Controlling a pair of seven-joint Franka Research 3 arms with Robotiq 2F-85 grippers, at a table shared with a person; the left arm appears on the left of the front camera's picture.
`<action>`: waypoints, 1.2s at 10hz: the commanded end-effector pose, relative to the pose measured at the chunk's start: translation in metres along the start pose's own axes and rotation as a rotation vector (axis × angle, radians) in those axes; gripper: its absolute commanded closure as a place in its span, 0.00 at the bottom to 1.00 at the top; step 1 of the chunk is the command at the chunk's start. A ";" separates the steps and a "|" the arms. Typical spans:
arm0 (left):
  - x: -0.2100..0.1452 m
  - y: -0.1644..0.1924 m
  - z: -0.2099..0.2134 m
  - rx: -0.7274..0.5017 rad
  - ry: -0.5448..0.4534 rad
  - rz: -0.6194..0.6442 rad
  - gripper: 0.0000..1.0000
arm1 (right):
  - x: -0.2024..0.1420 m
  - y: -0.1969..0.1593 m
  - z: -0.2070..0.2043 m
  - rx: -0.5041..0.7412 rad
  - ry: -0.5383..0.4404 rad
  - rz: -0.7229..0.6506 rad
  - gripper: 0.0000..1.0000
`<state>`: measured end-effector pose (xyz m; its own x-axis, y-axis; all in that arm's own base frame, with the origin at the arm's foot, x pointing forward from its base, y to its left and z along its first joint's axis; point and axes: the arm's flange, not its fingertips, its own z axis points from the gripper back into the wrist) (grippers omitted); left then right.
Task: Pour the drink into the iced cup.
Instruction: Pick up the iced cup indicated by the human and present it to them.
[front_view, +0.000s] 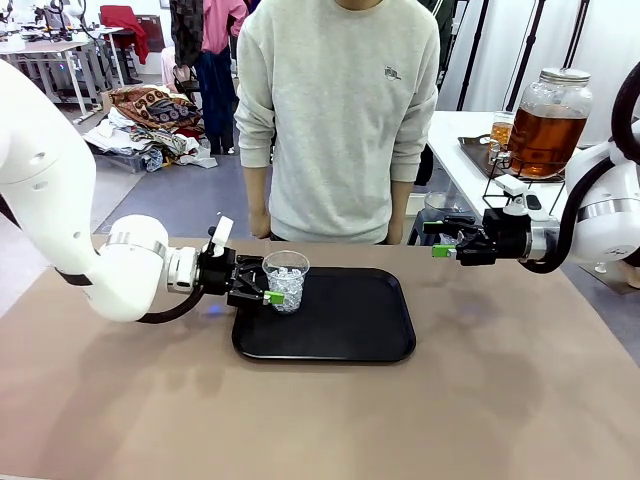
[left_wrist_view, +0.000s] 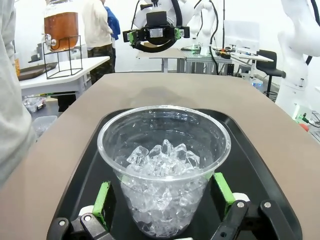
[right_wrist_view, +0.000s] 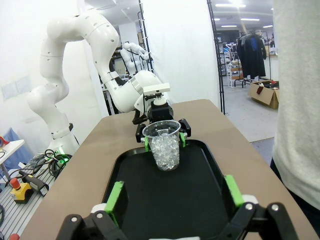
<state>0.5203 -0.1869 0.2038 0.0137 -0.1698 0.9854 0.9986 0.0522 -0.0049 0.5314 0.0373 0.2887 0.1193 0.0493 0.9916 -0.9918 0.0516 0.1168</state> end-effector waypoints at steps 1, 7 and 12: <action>0.002 0.004 -0.009 0.024 -0.007 0.008 0.00 | 0.003 -0.001 -0.002 0.002 0.003 -0.001 0.00; 0.003 0.004 -0.019 0.037 -0.027 0.018 0.00 | 0.003 -0.001 -0.002 0.002 0.003 -0.001 0.00; 0.003 0.004 -0.020 0.038 -0.030 0.011 0.39 | 0.003 -0.001 -0.002 0.002 0.003 -0.001 0.00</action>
<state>0.5207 -0.2016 0.2047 0.0222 -0.1482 0.9887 0.9980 0.0625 -0.0131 0.5314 0.0373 0.2887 0.1193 0.0492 0.9916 -0.9918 0.0516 0.1168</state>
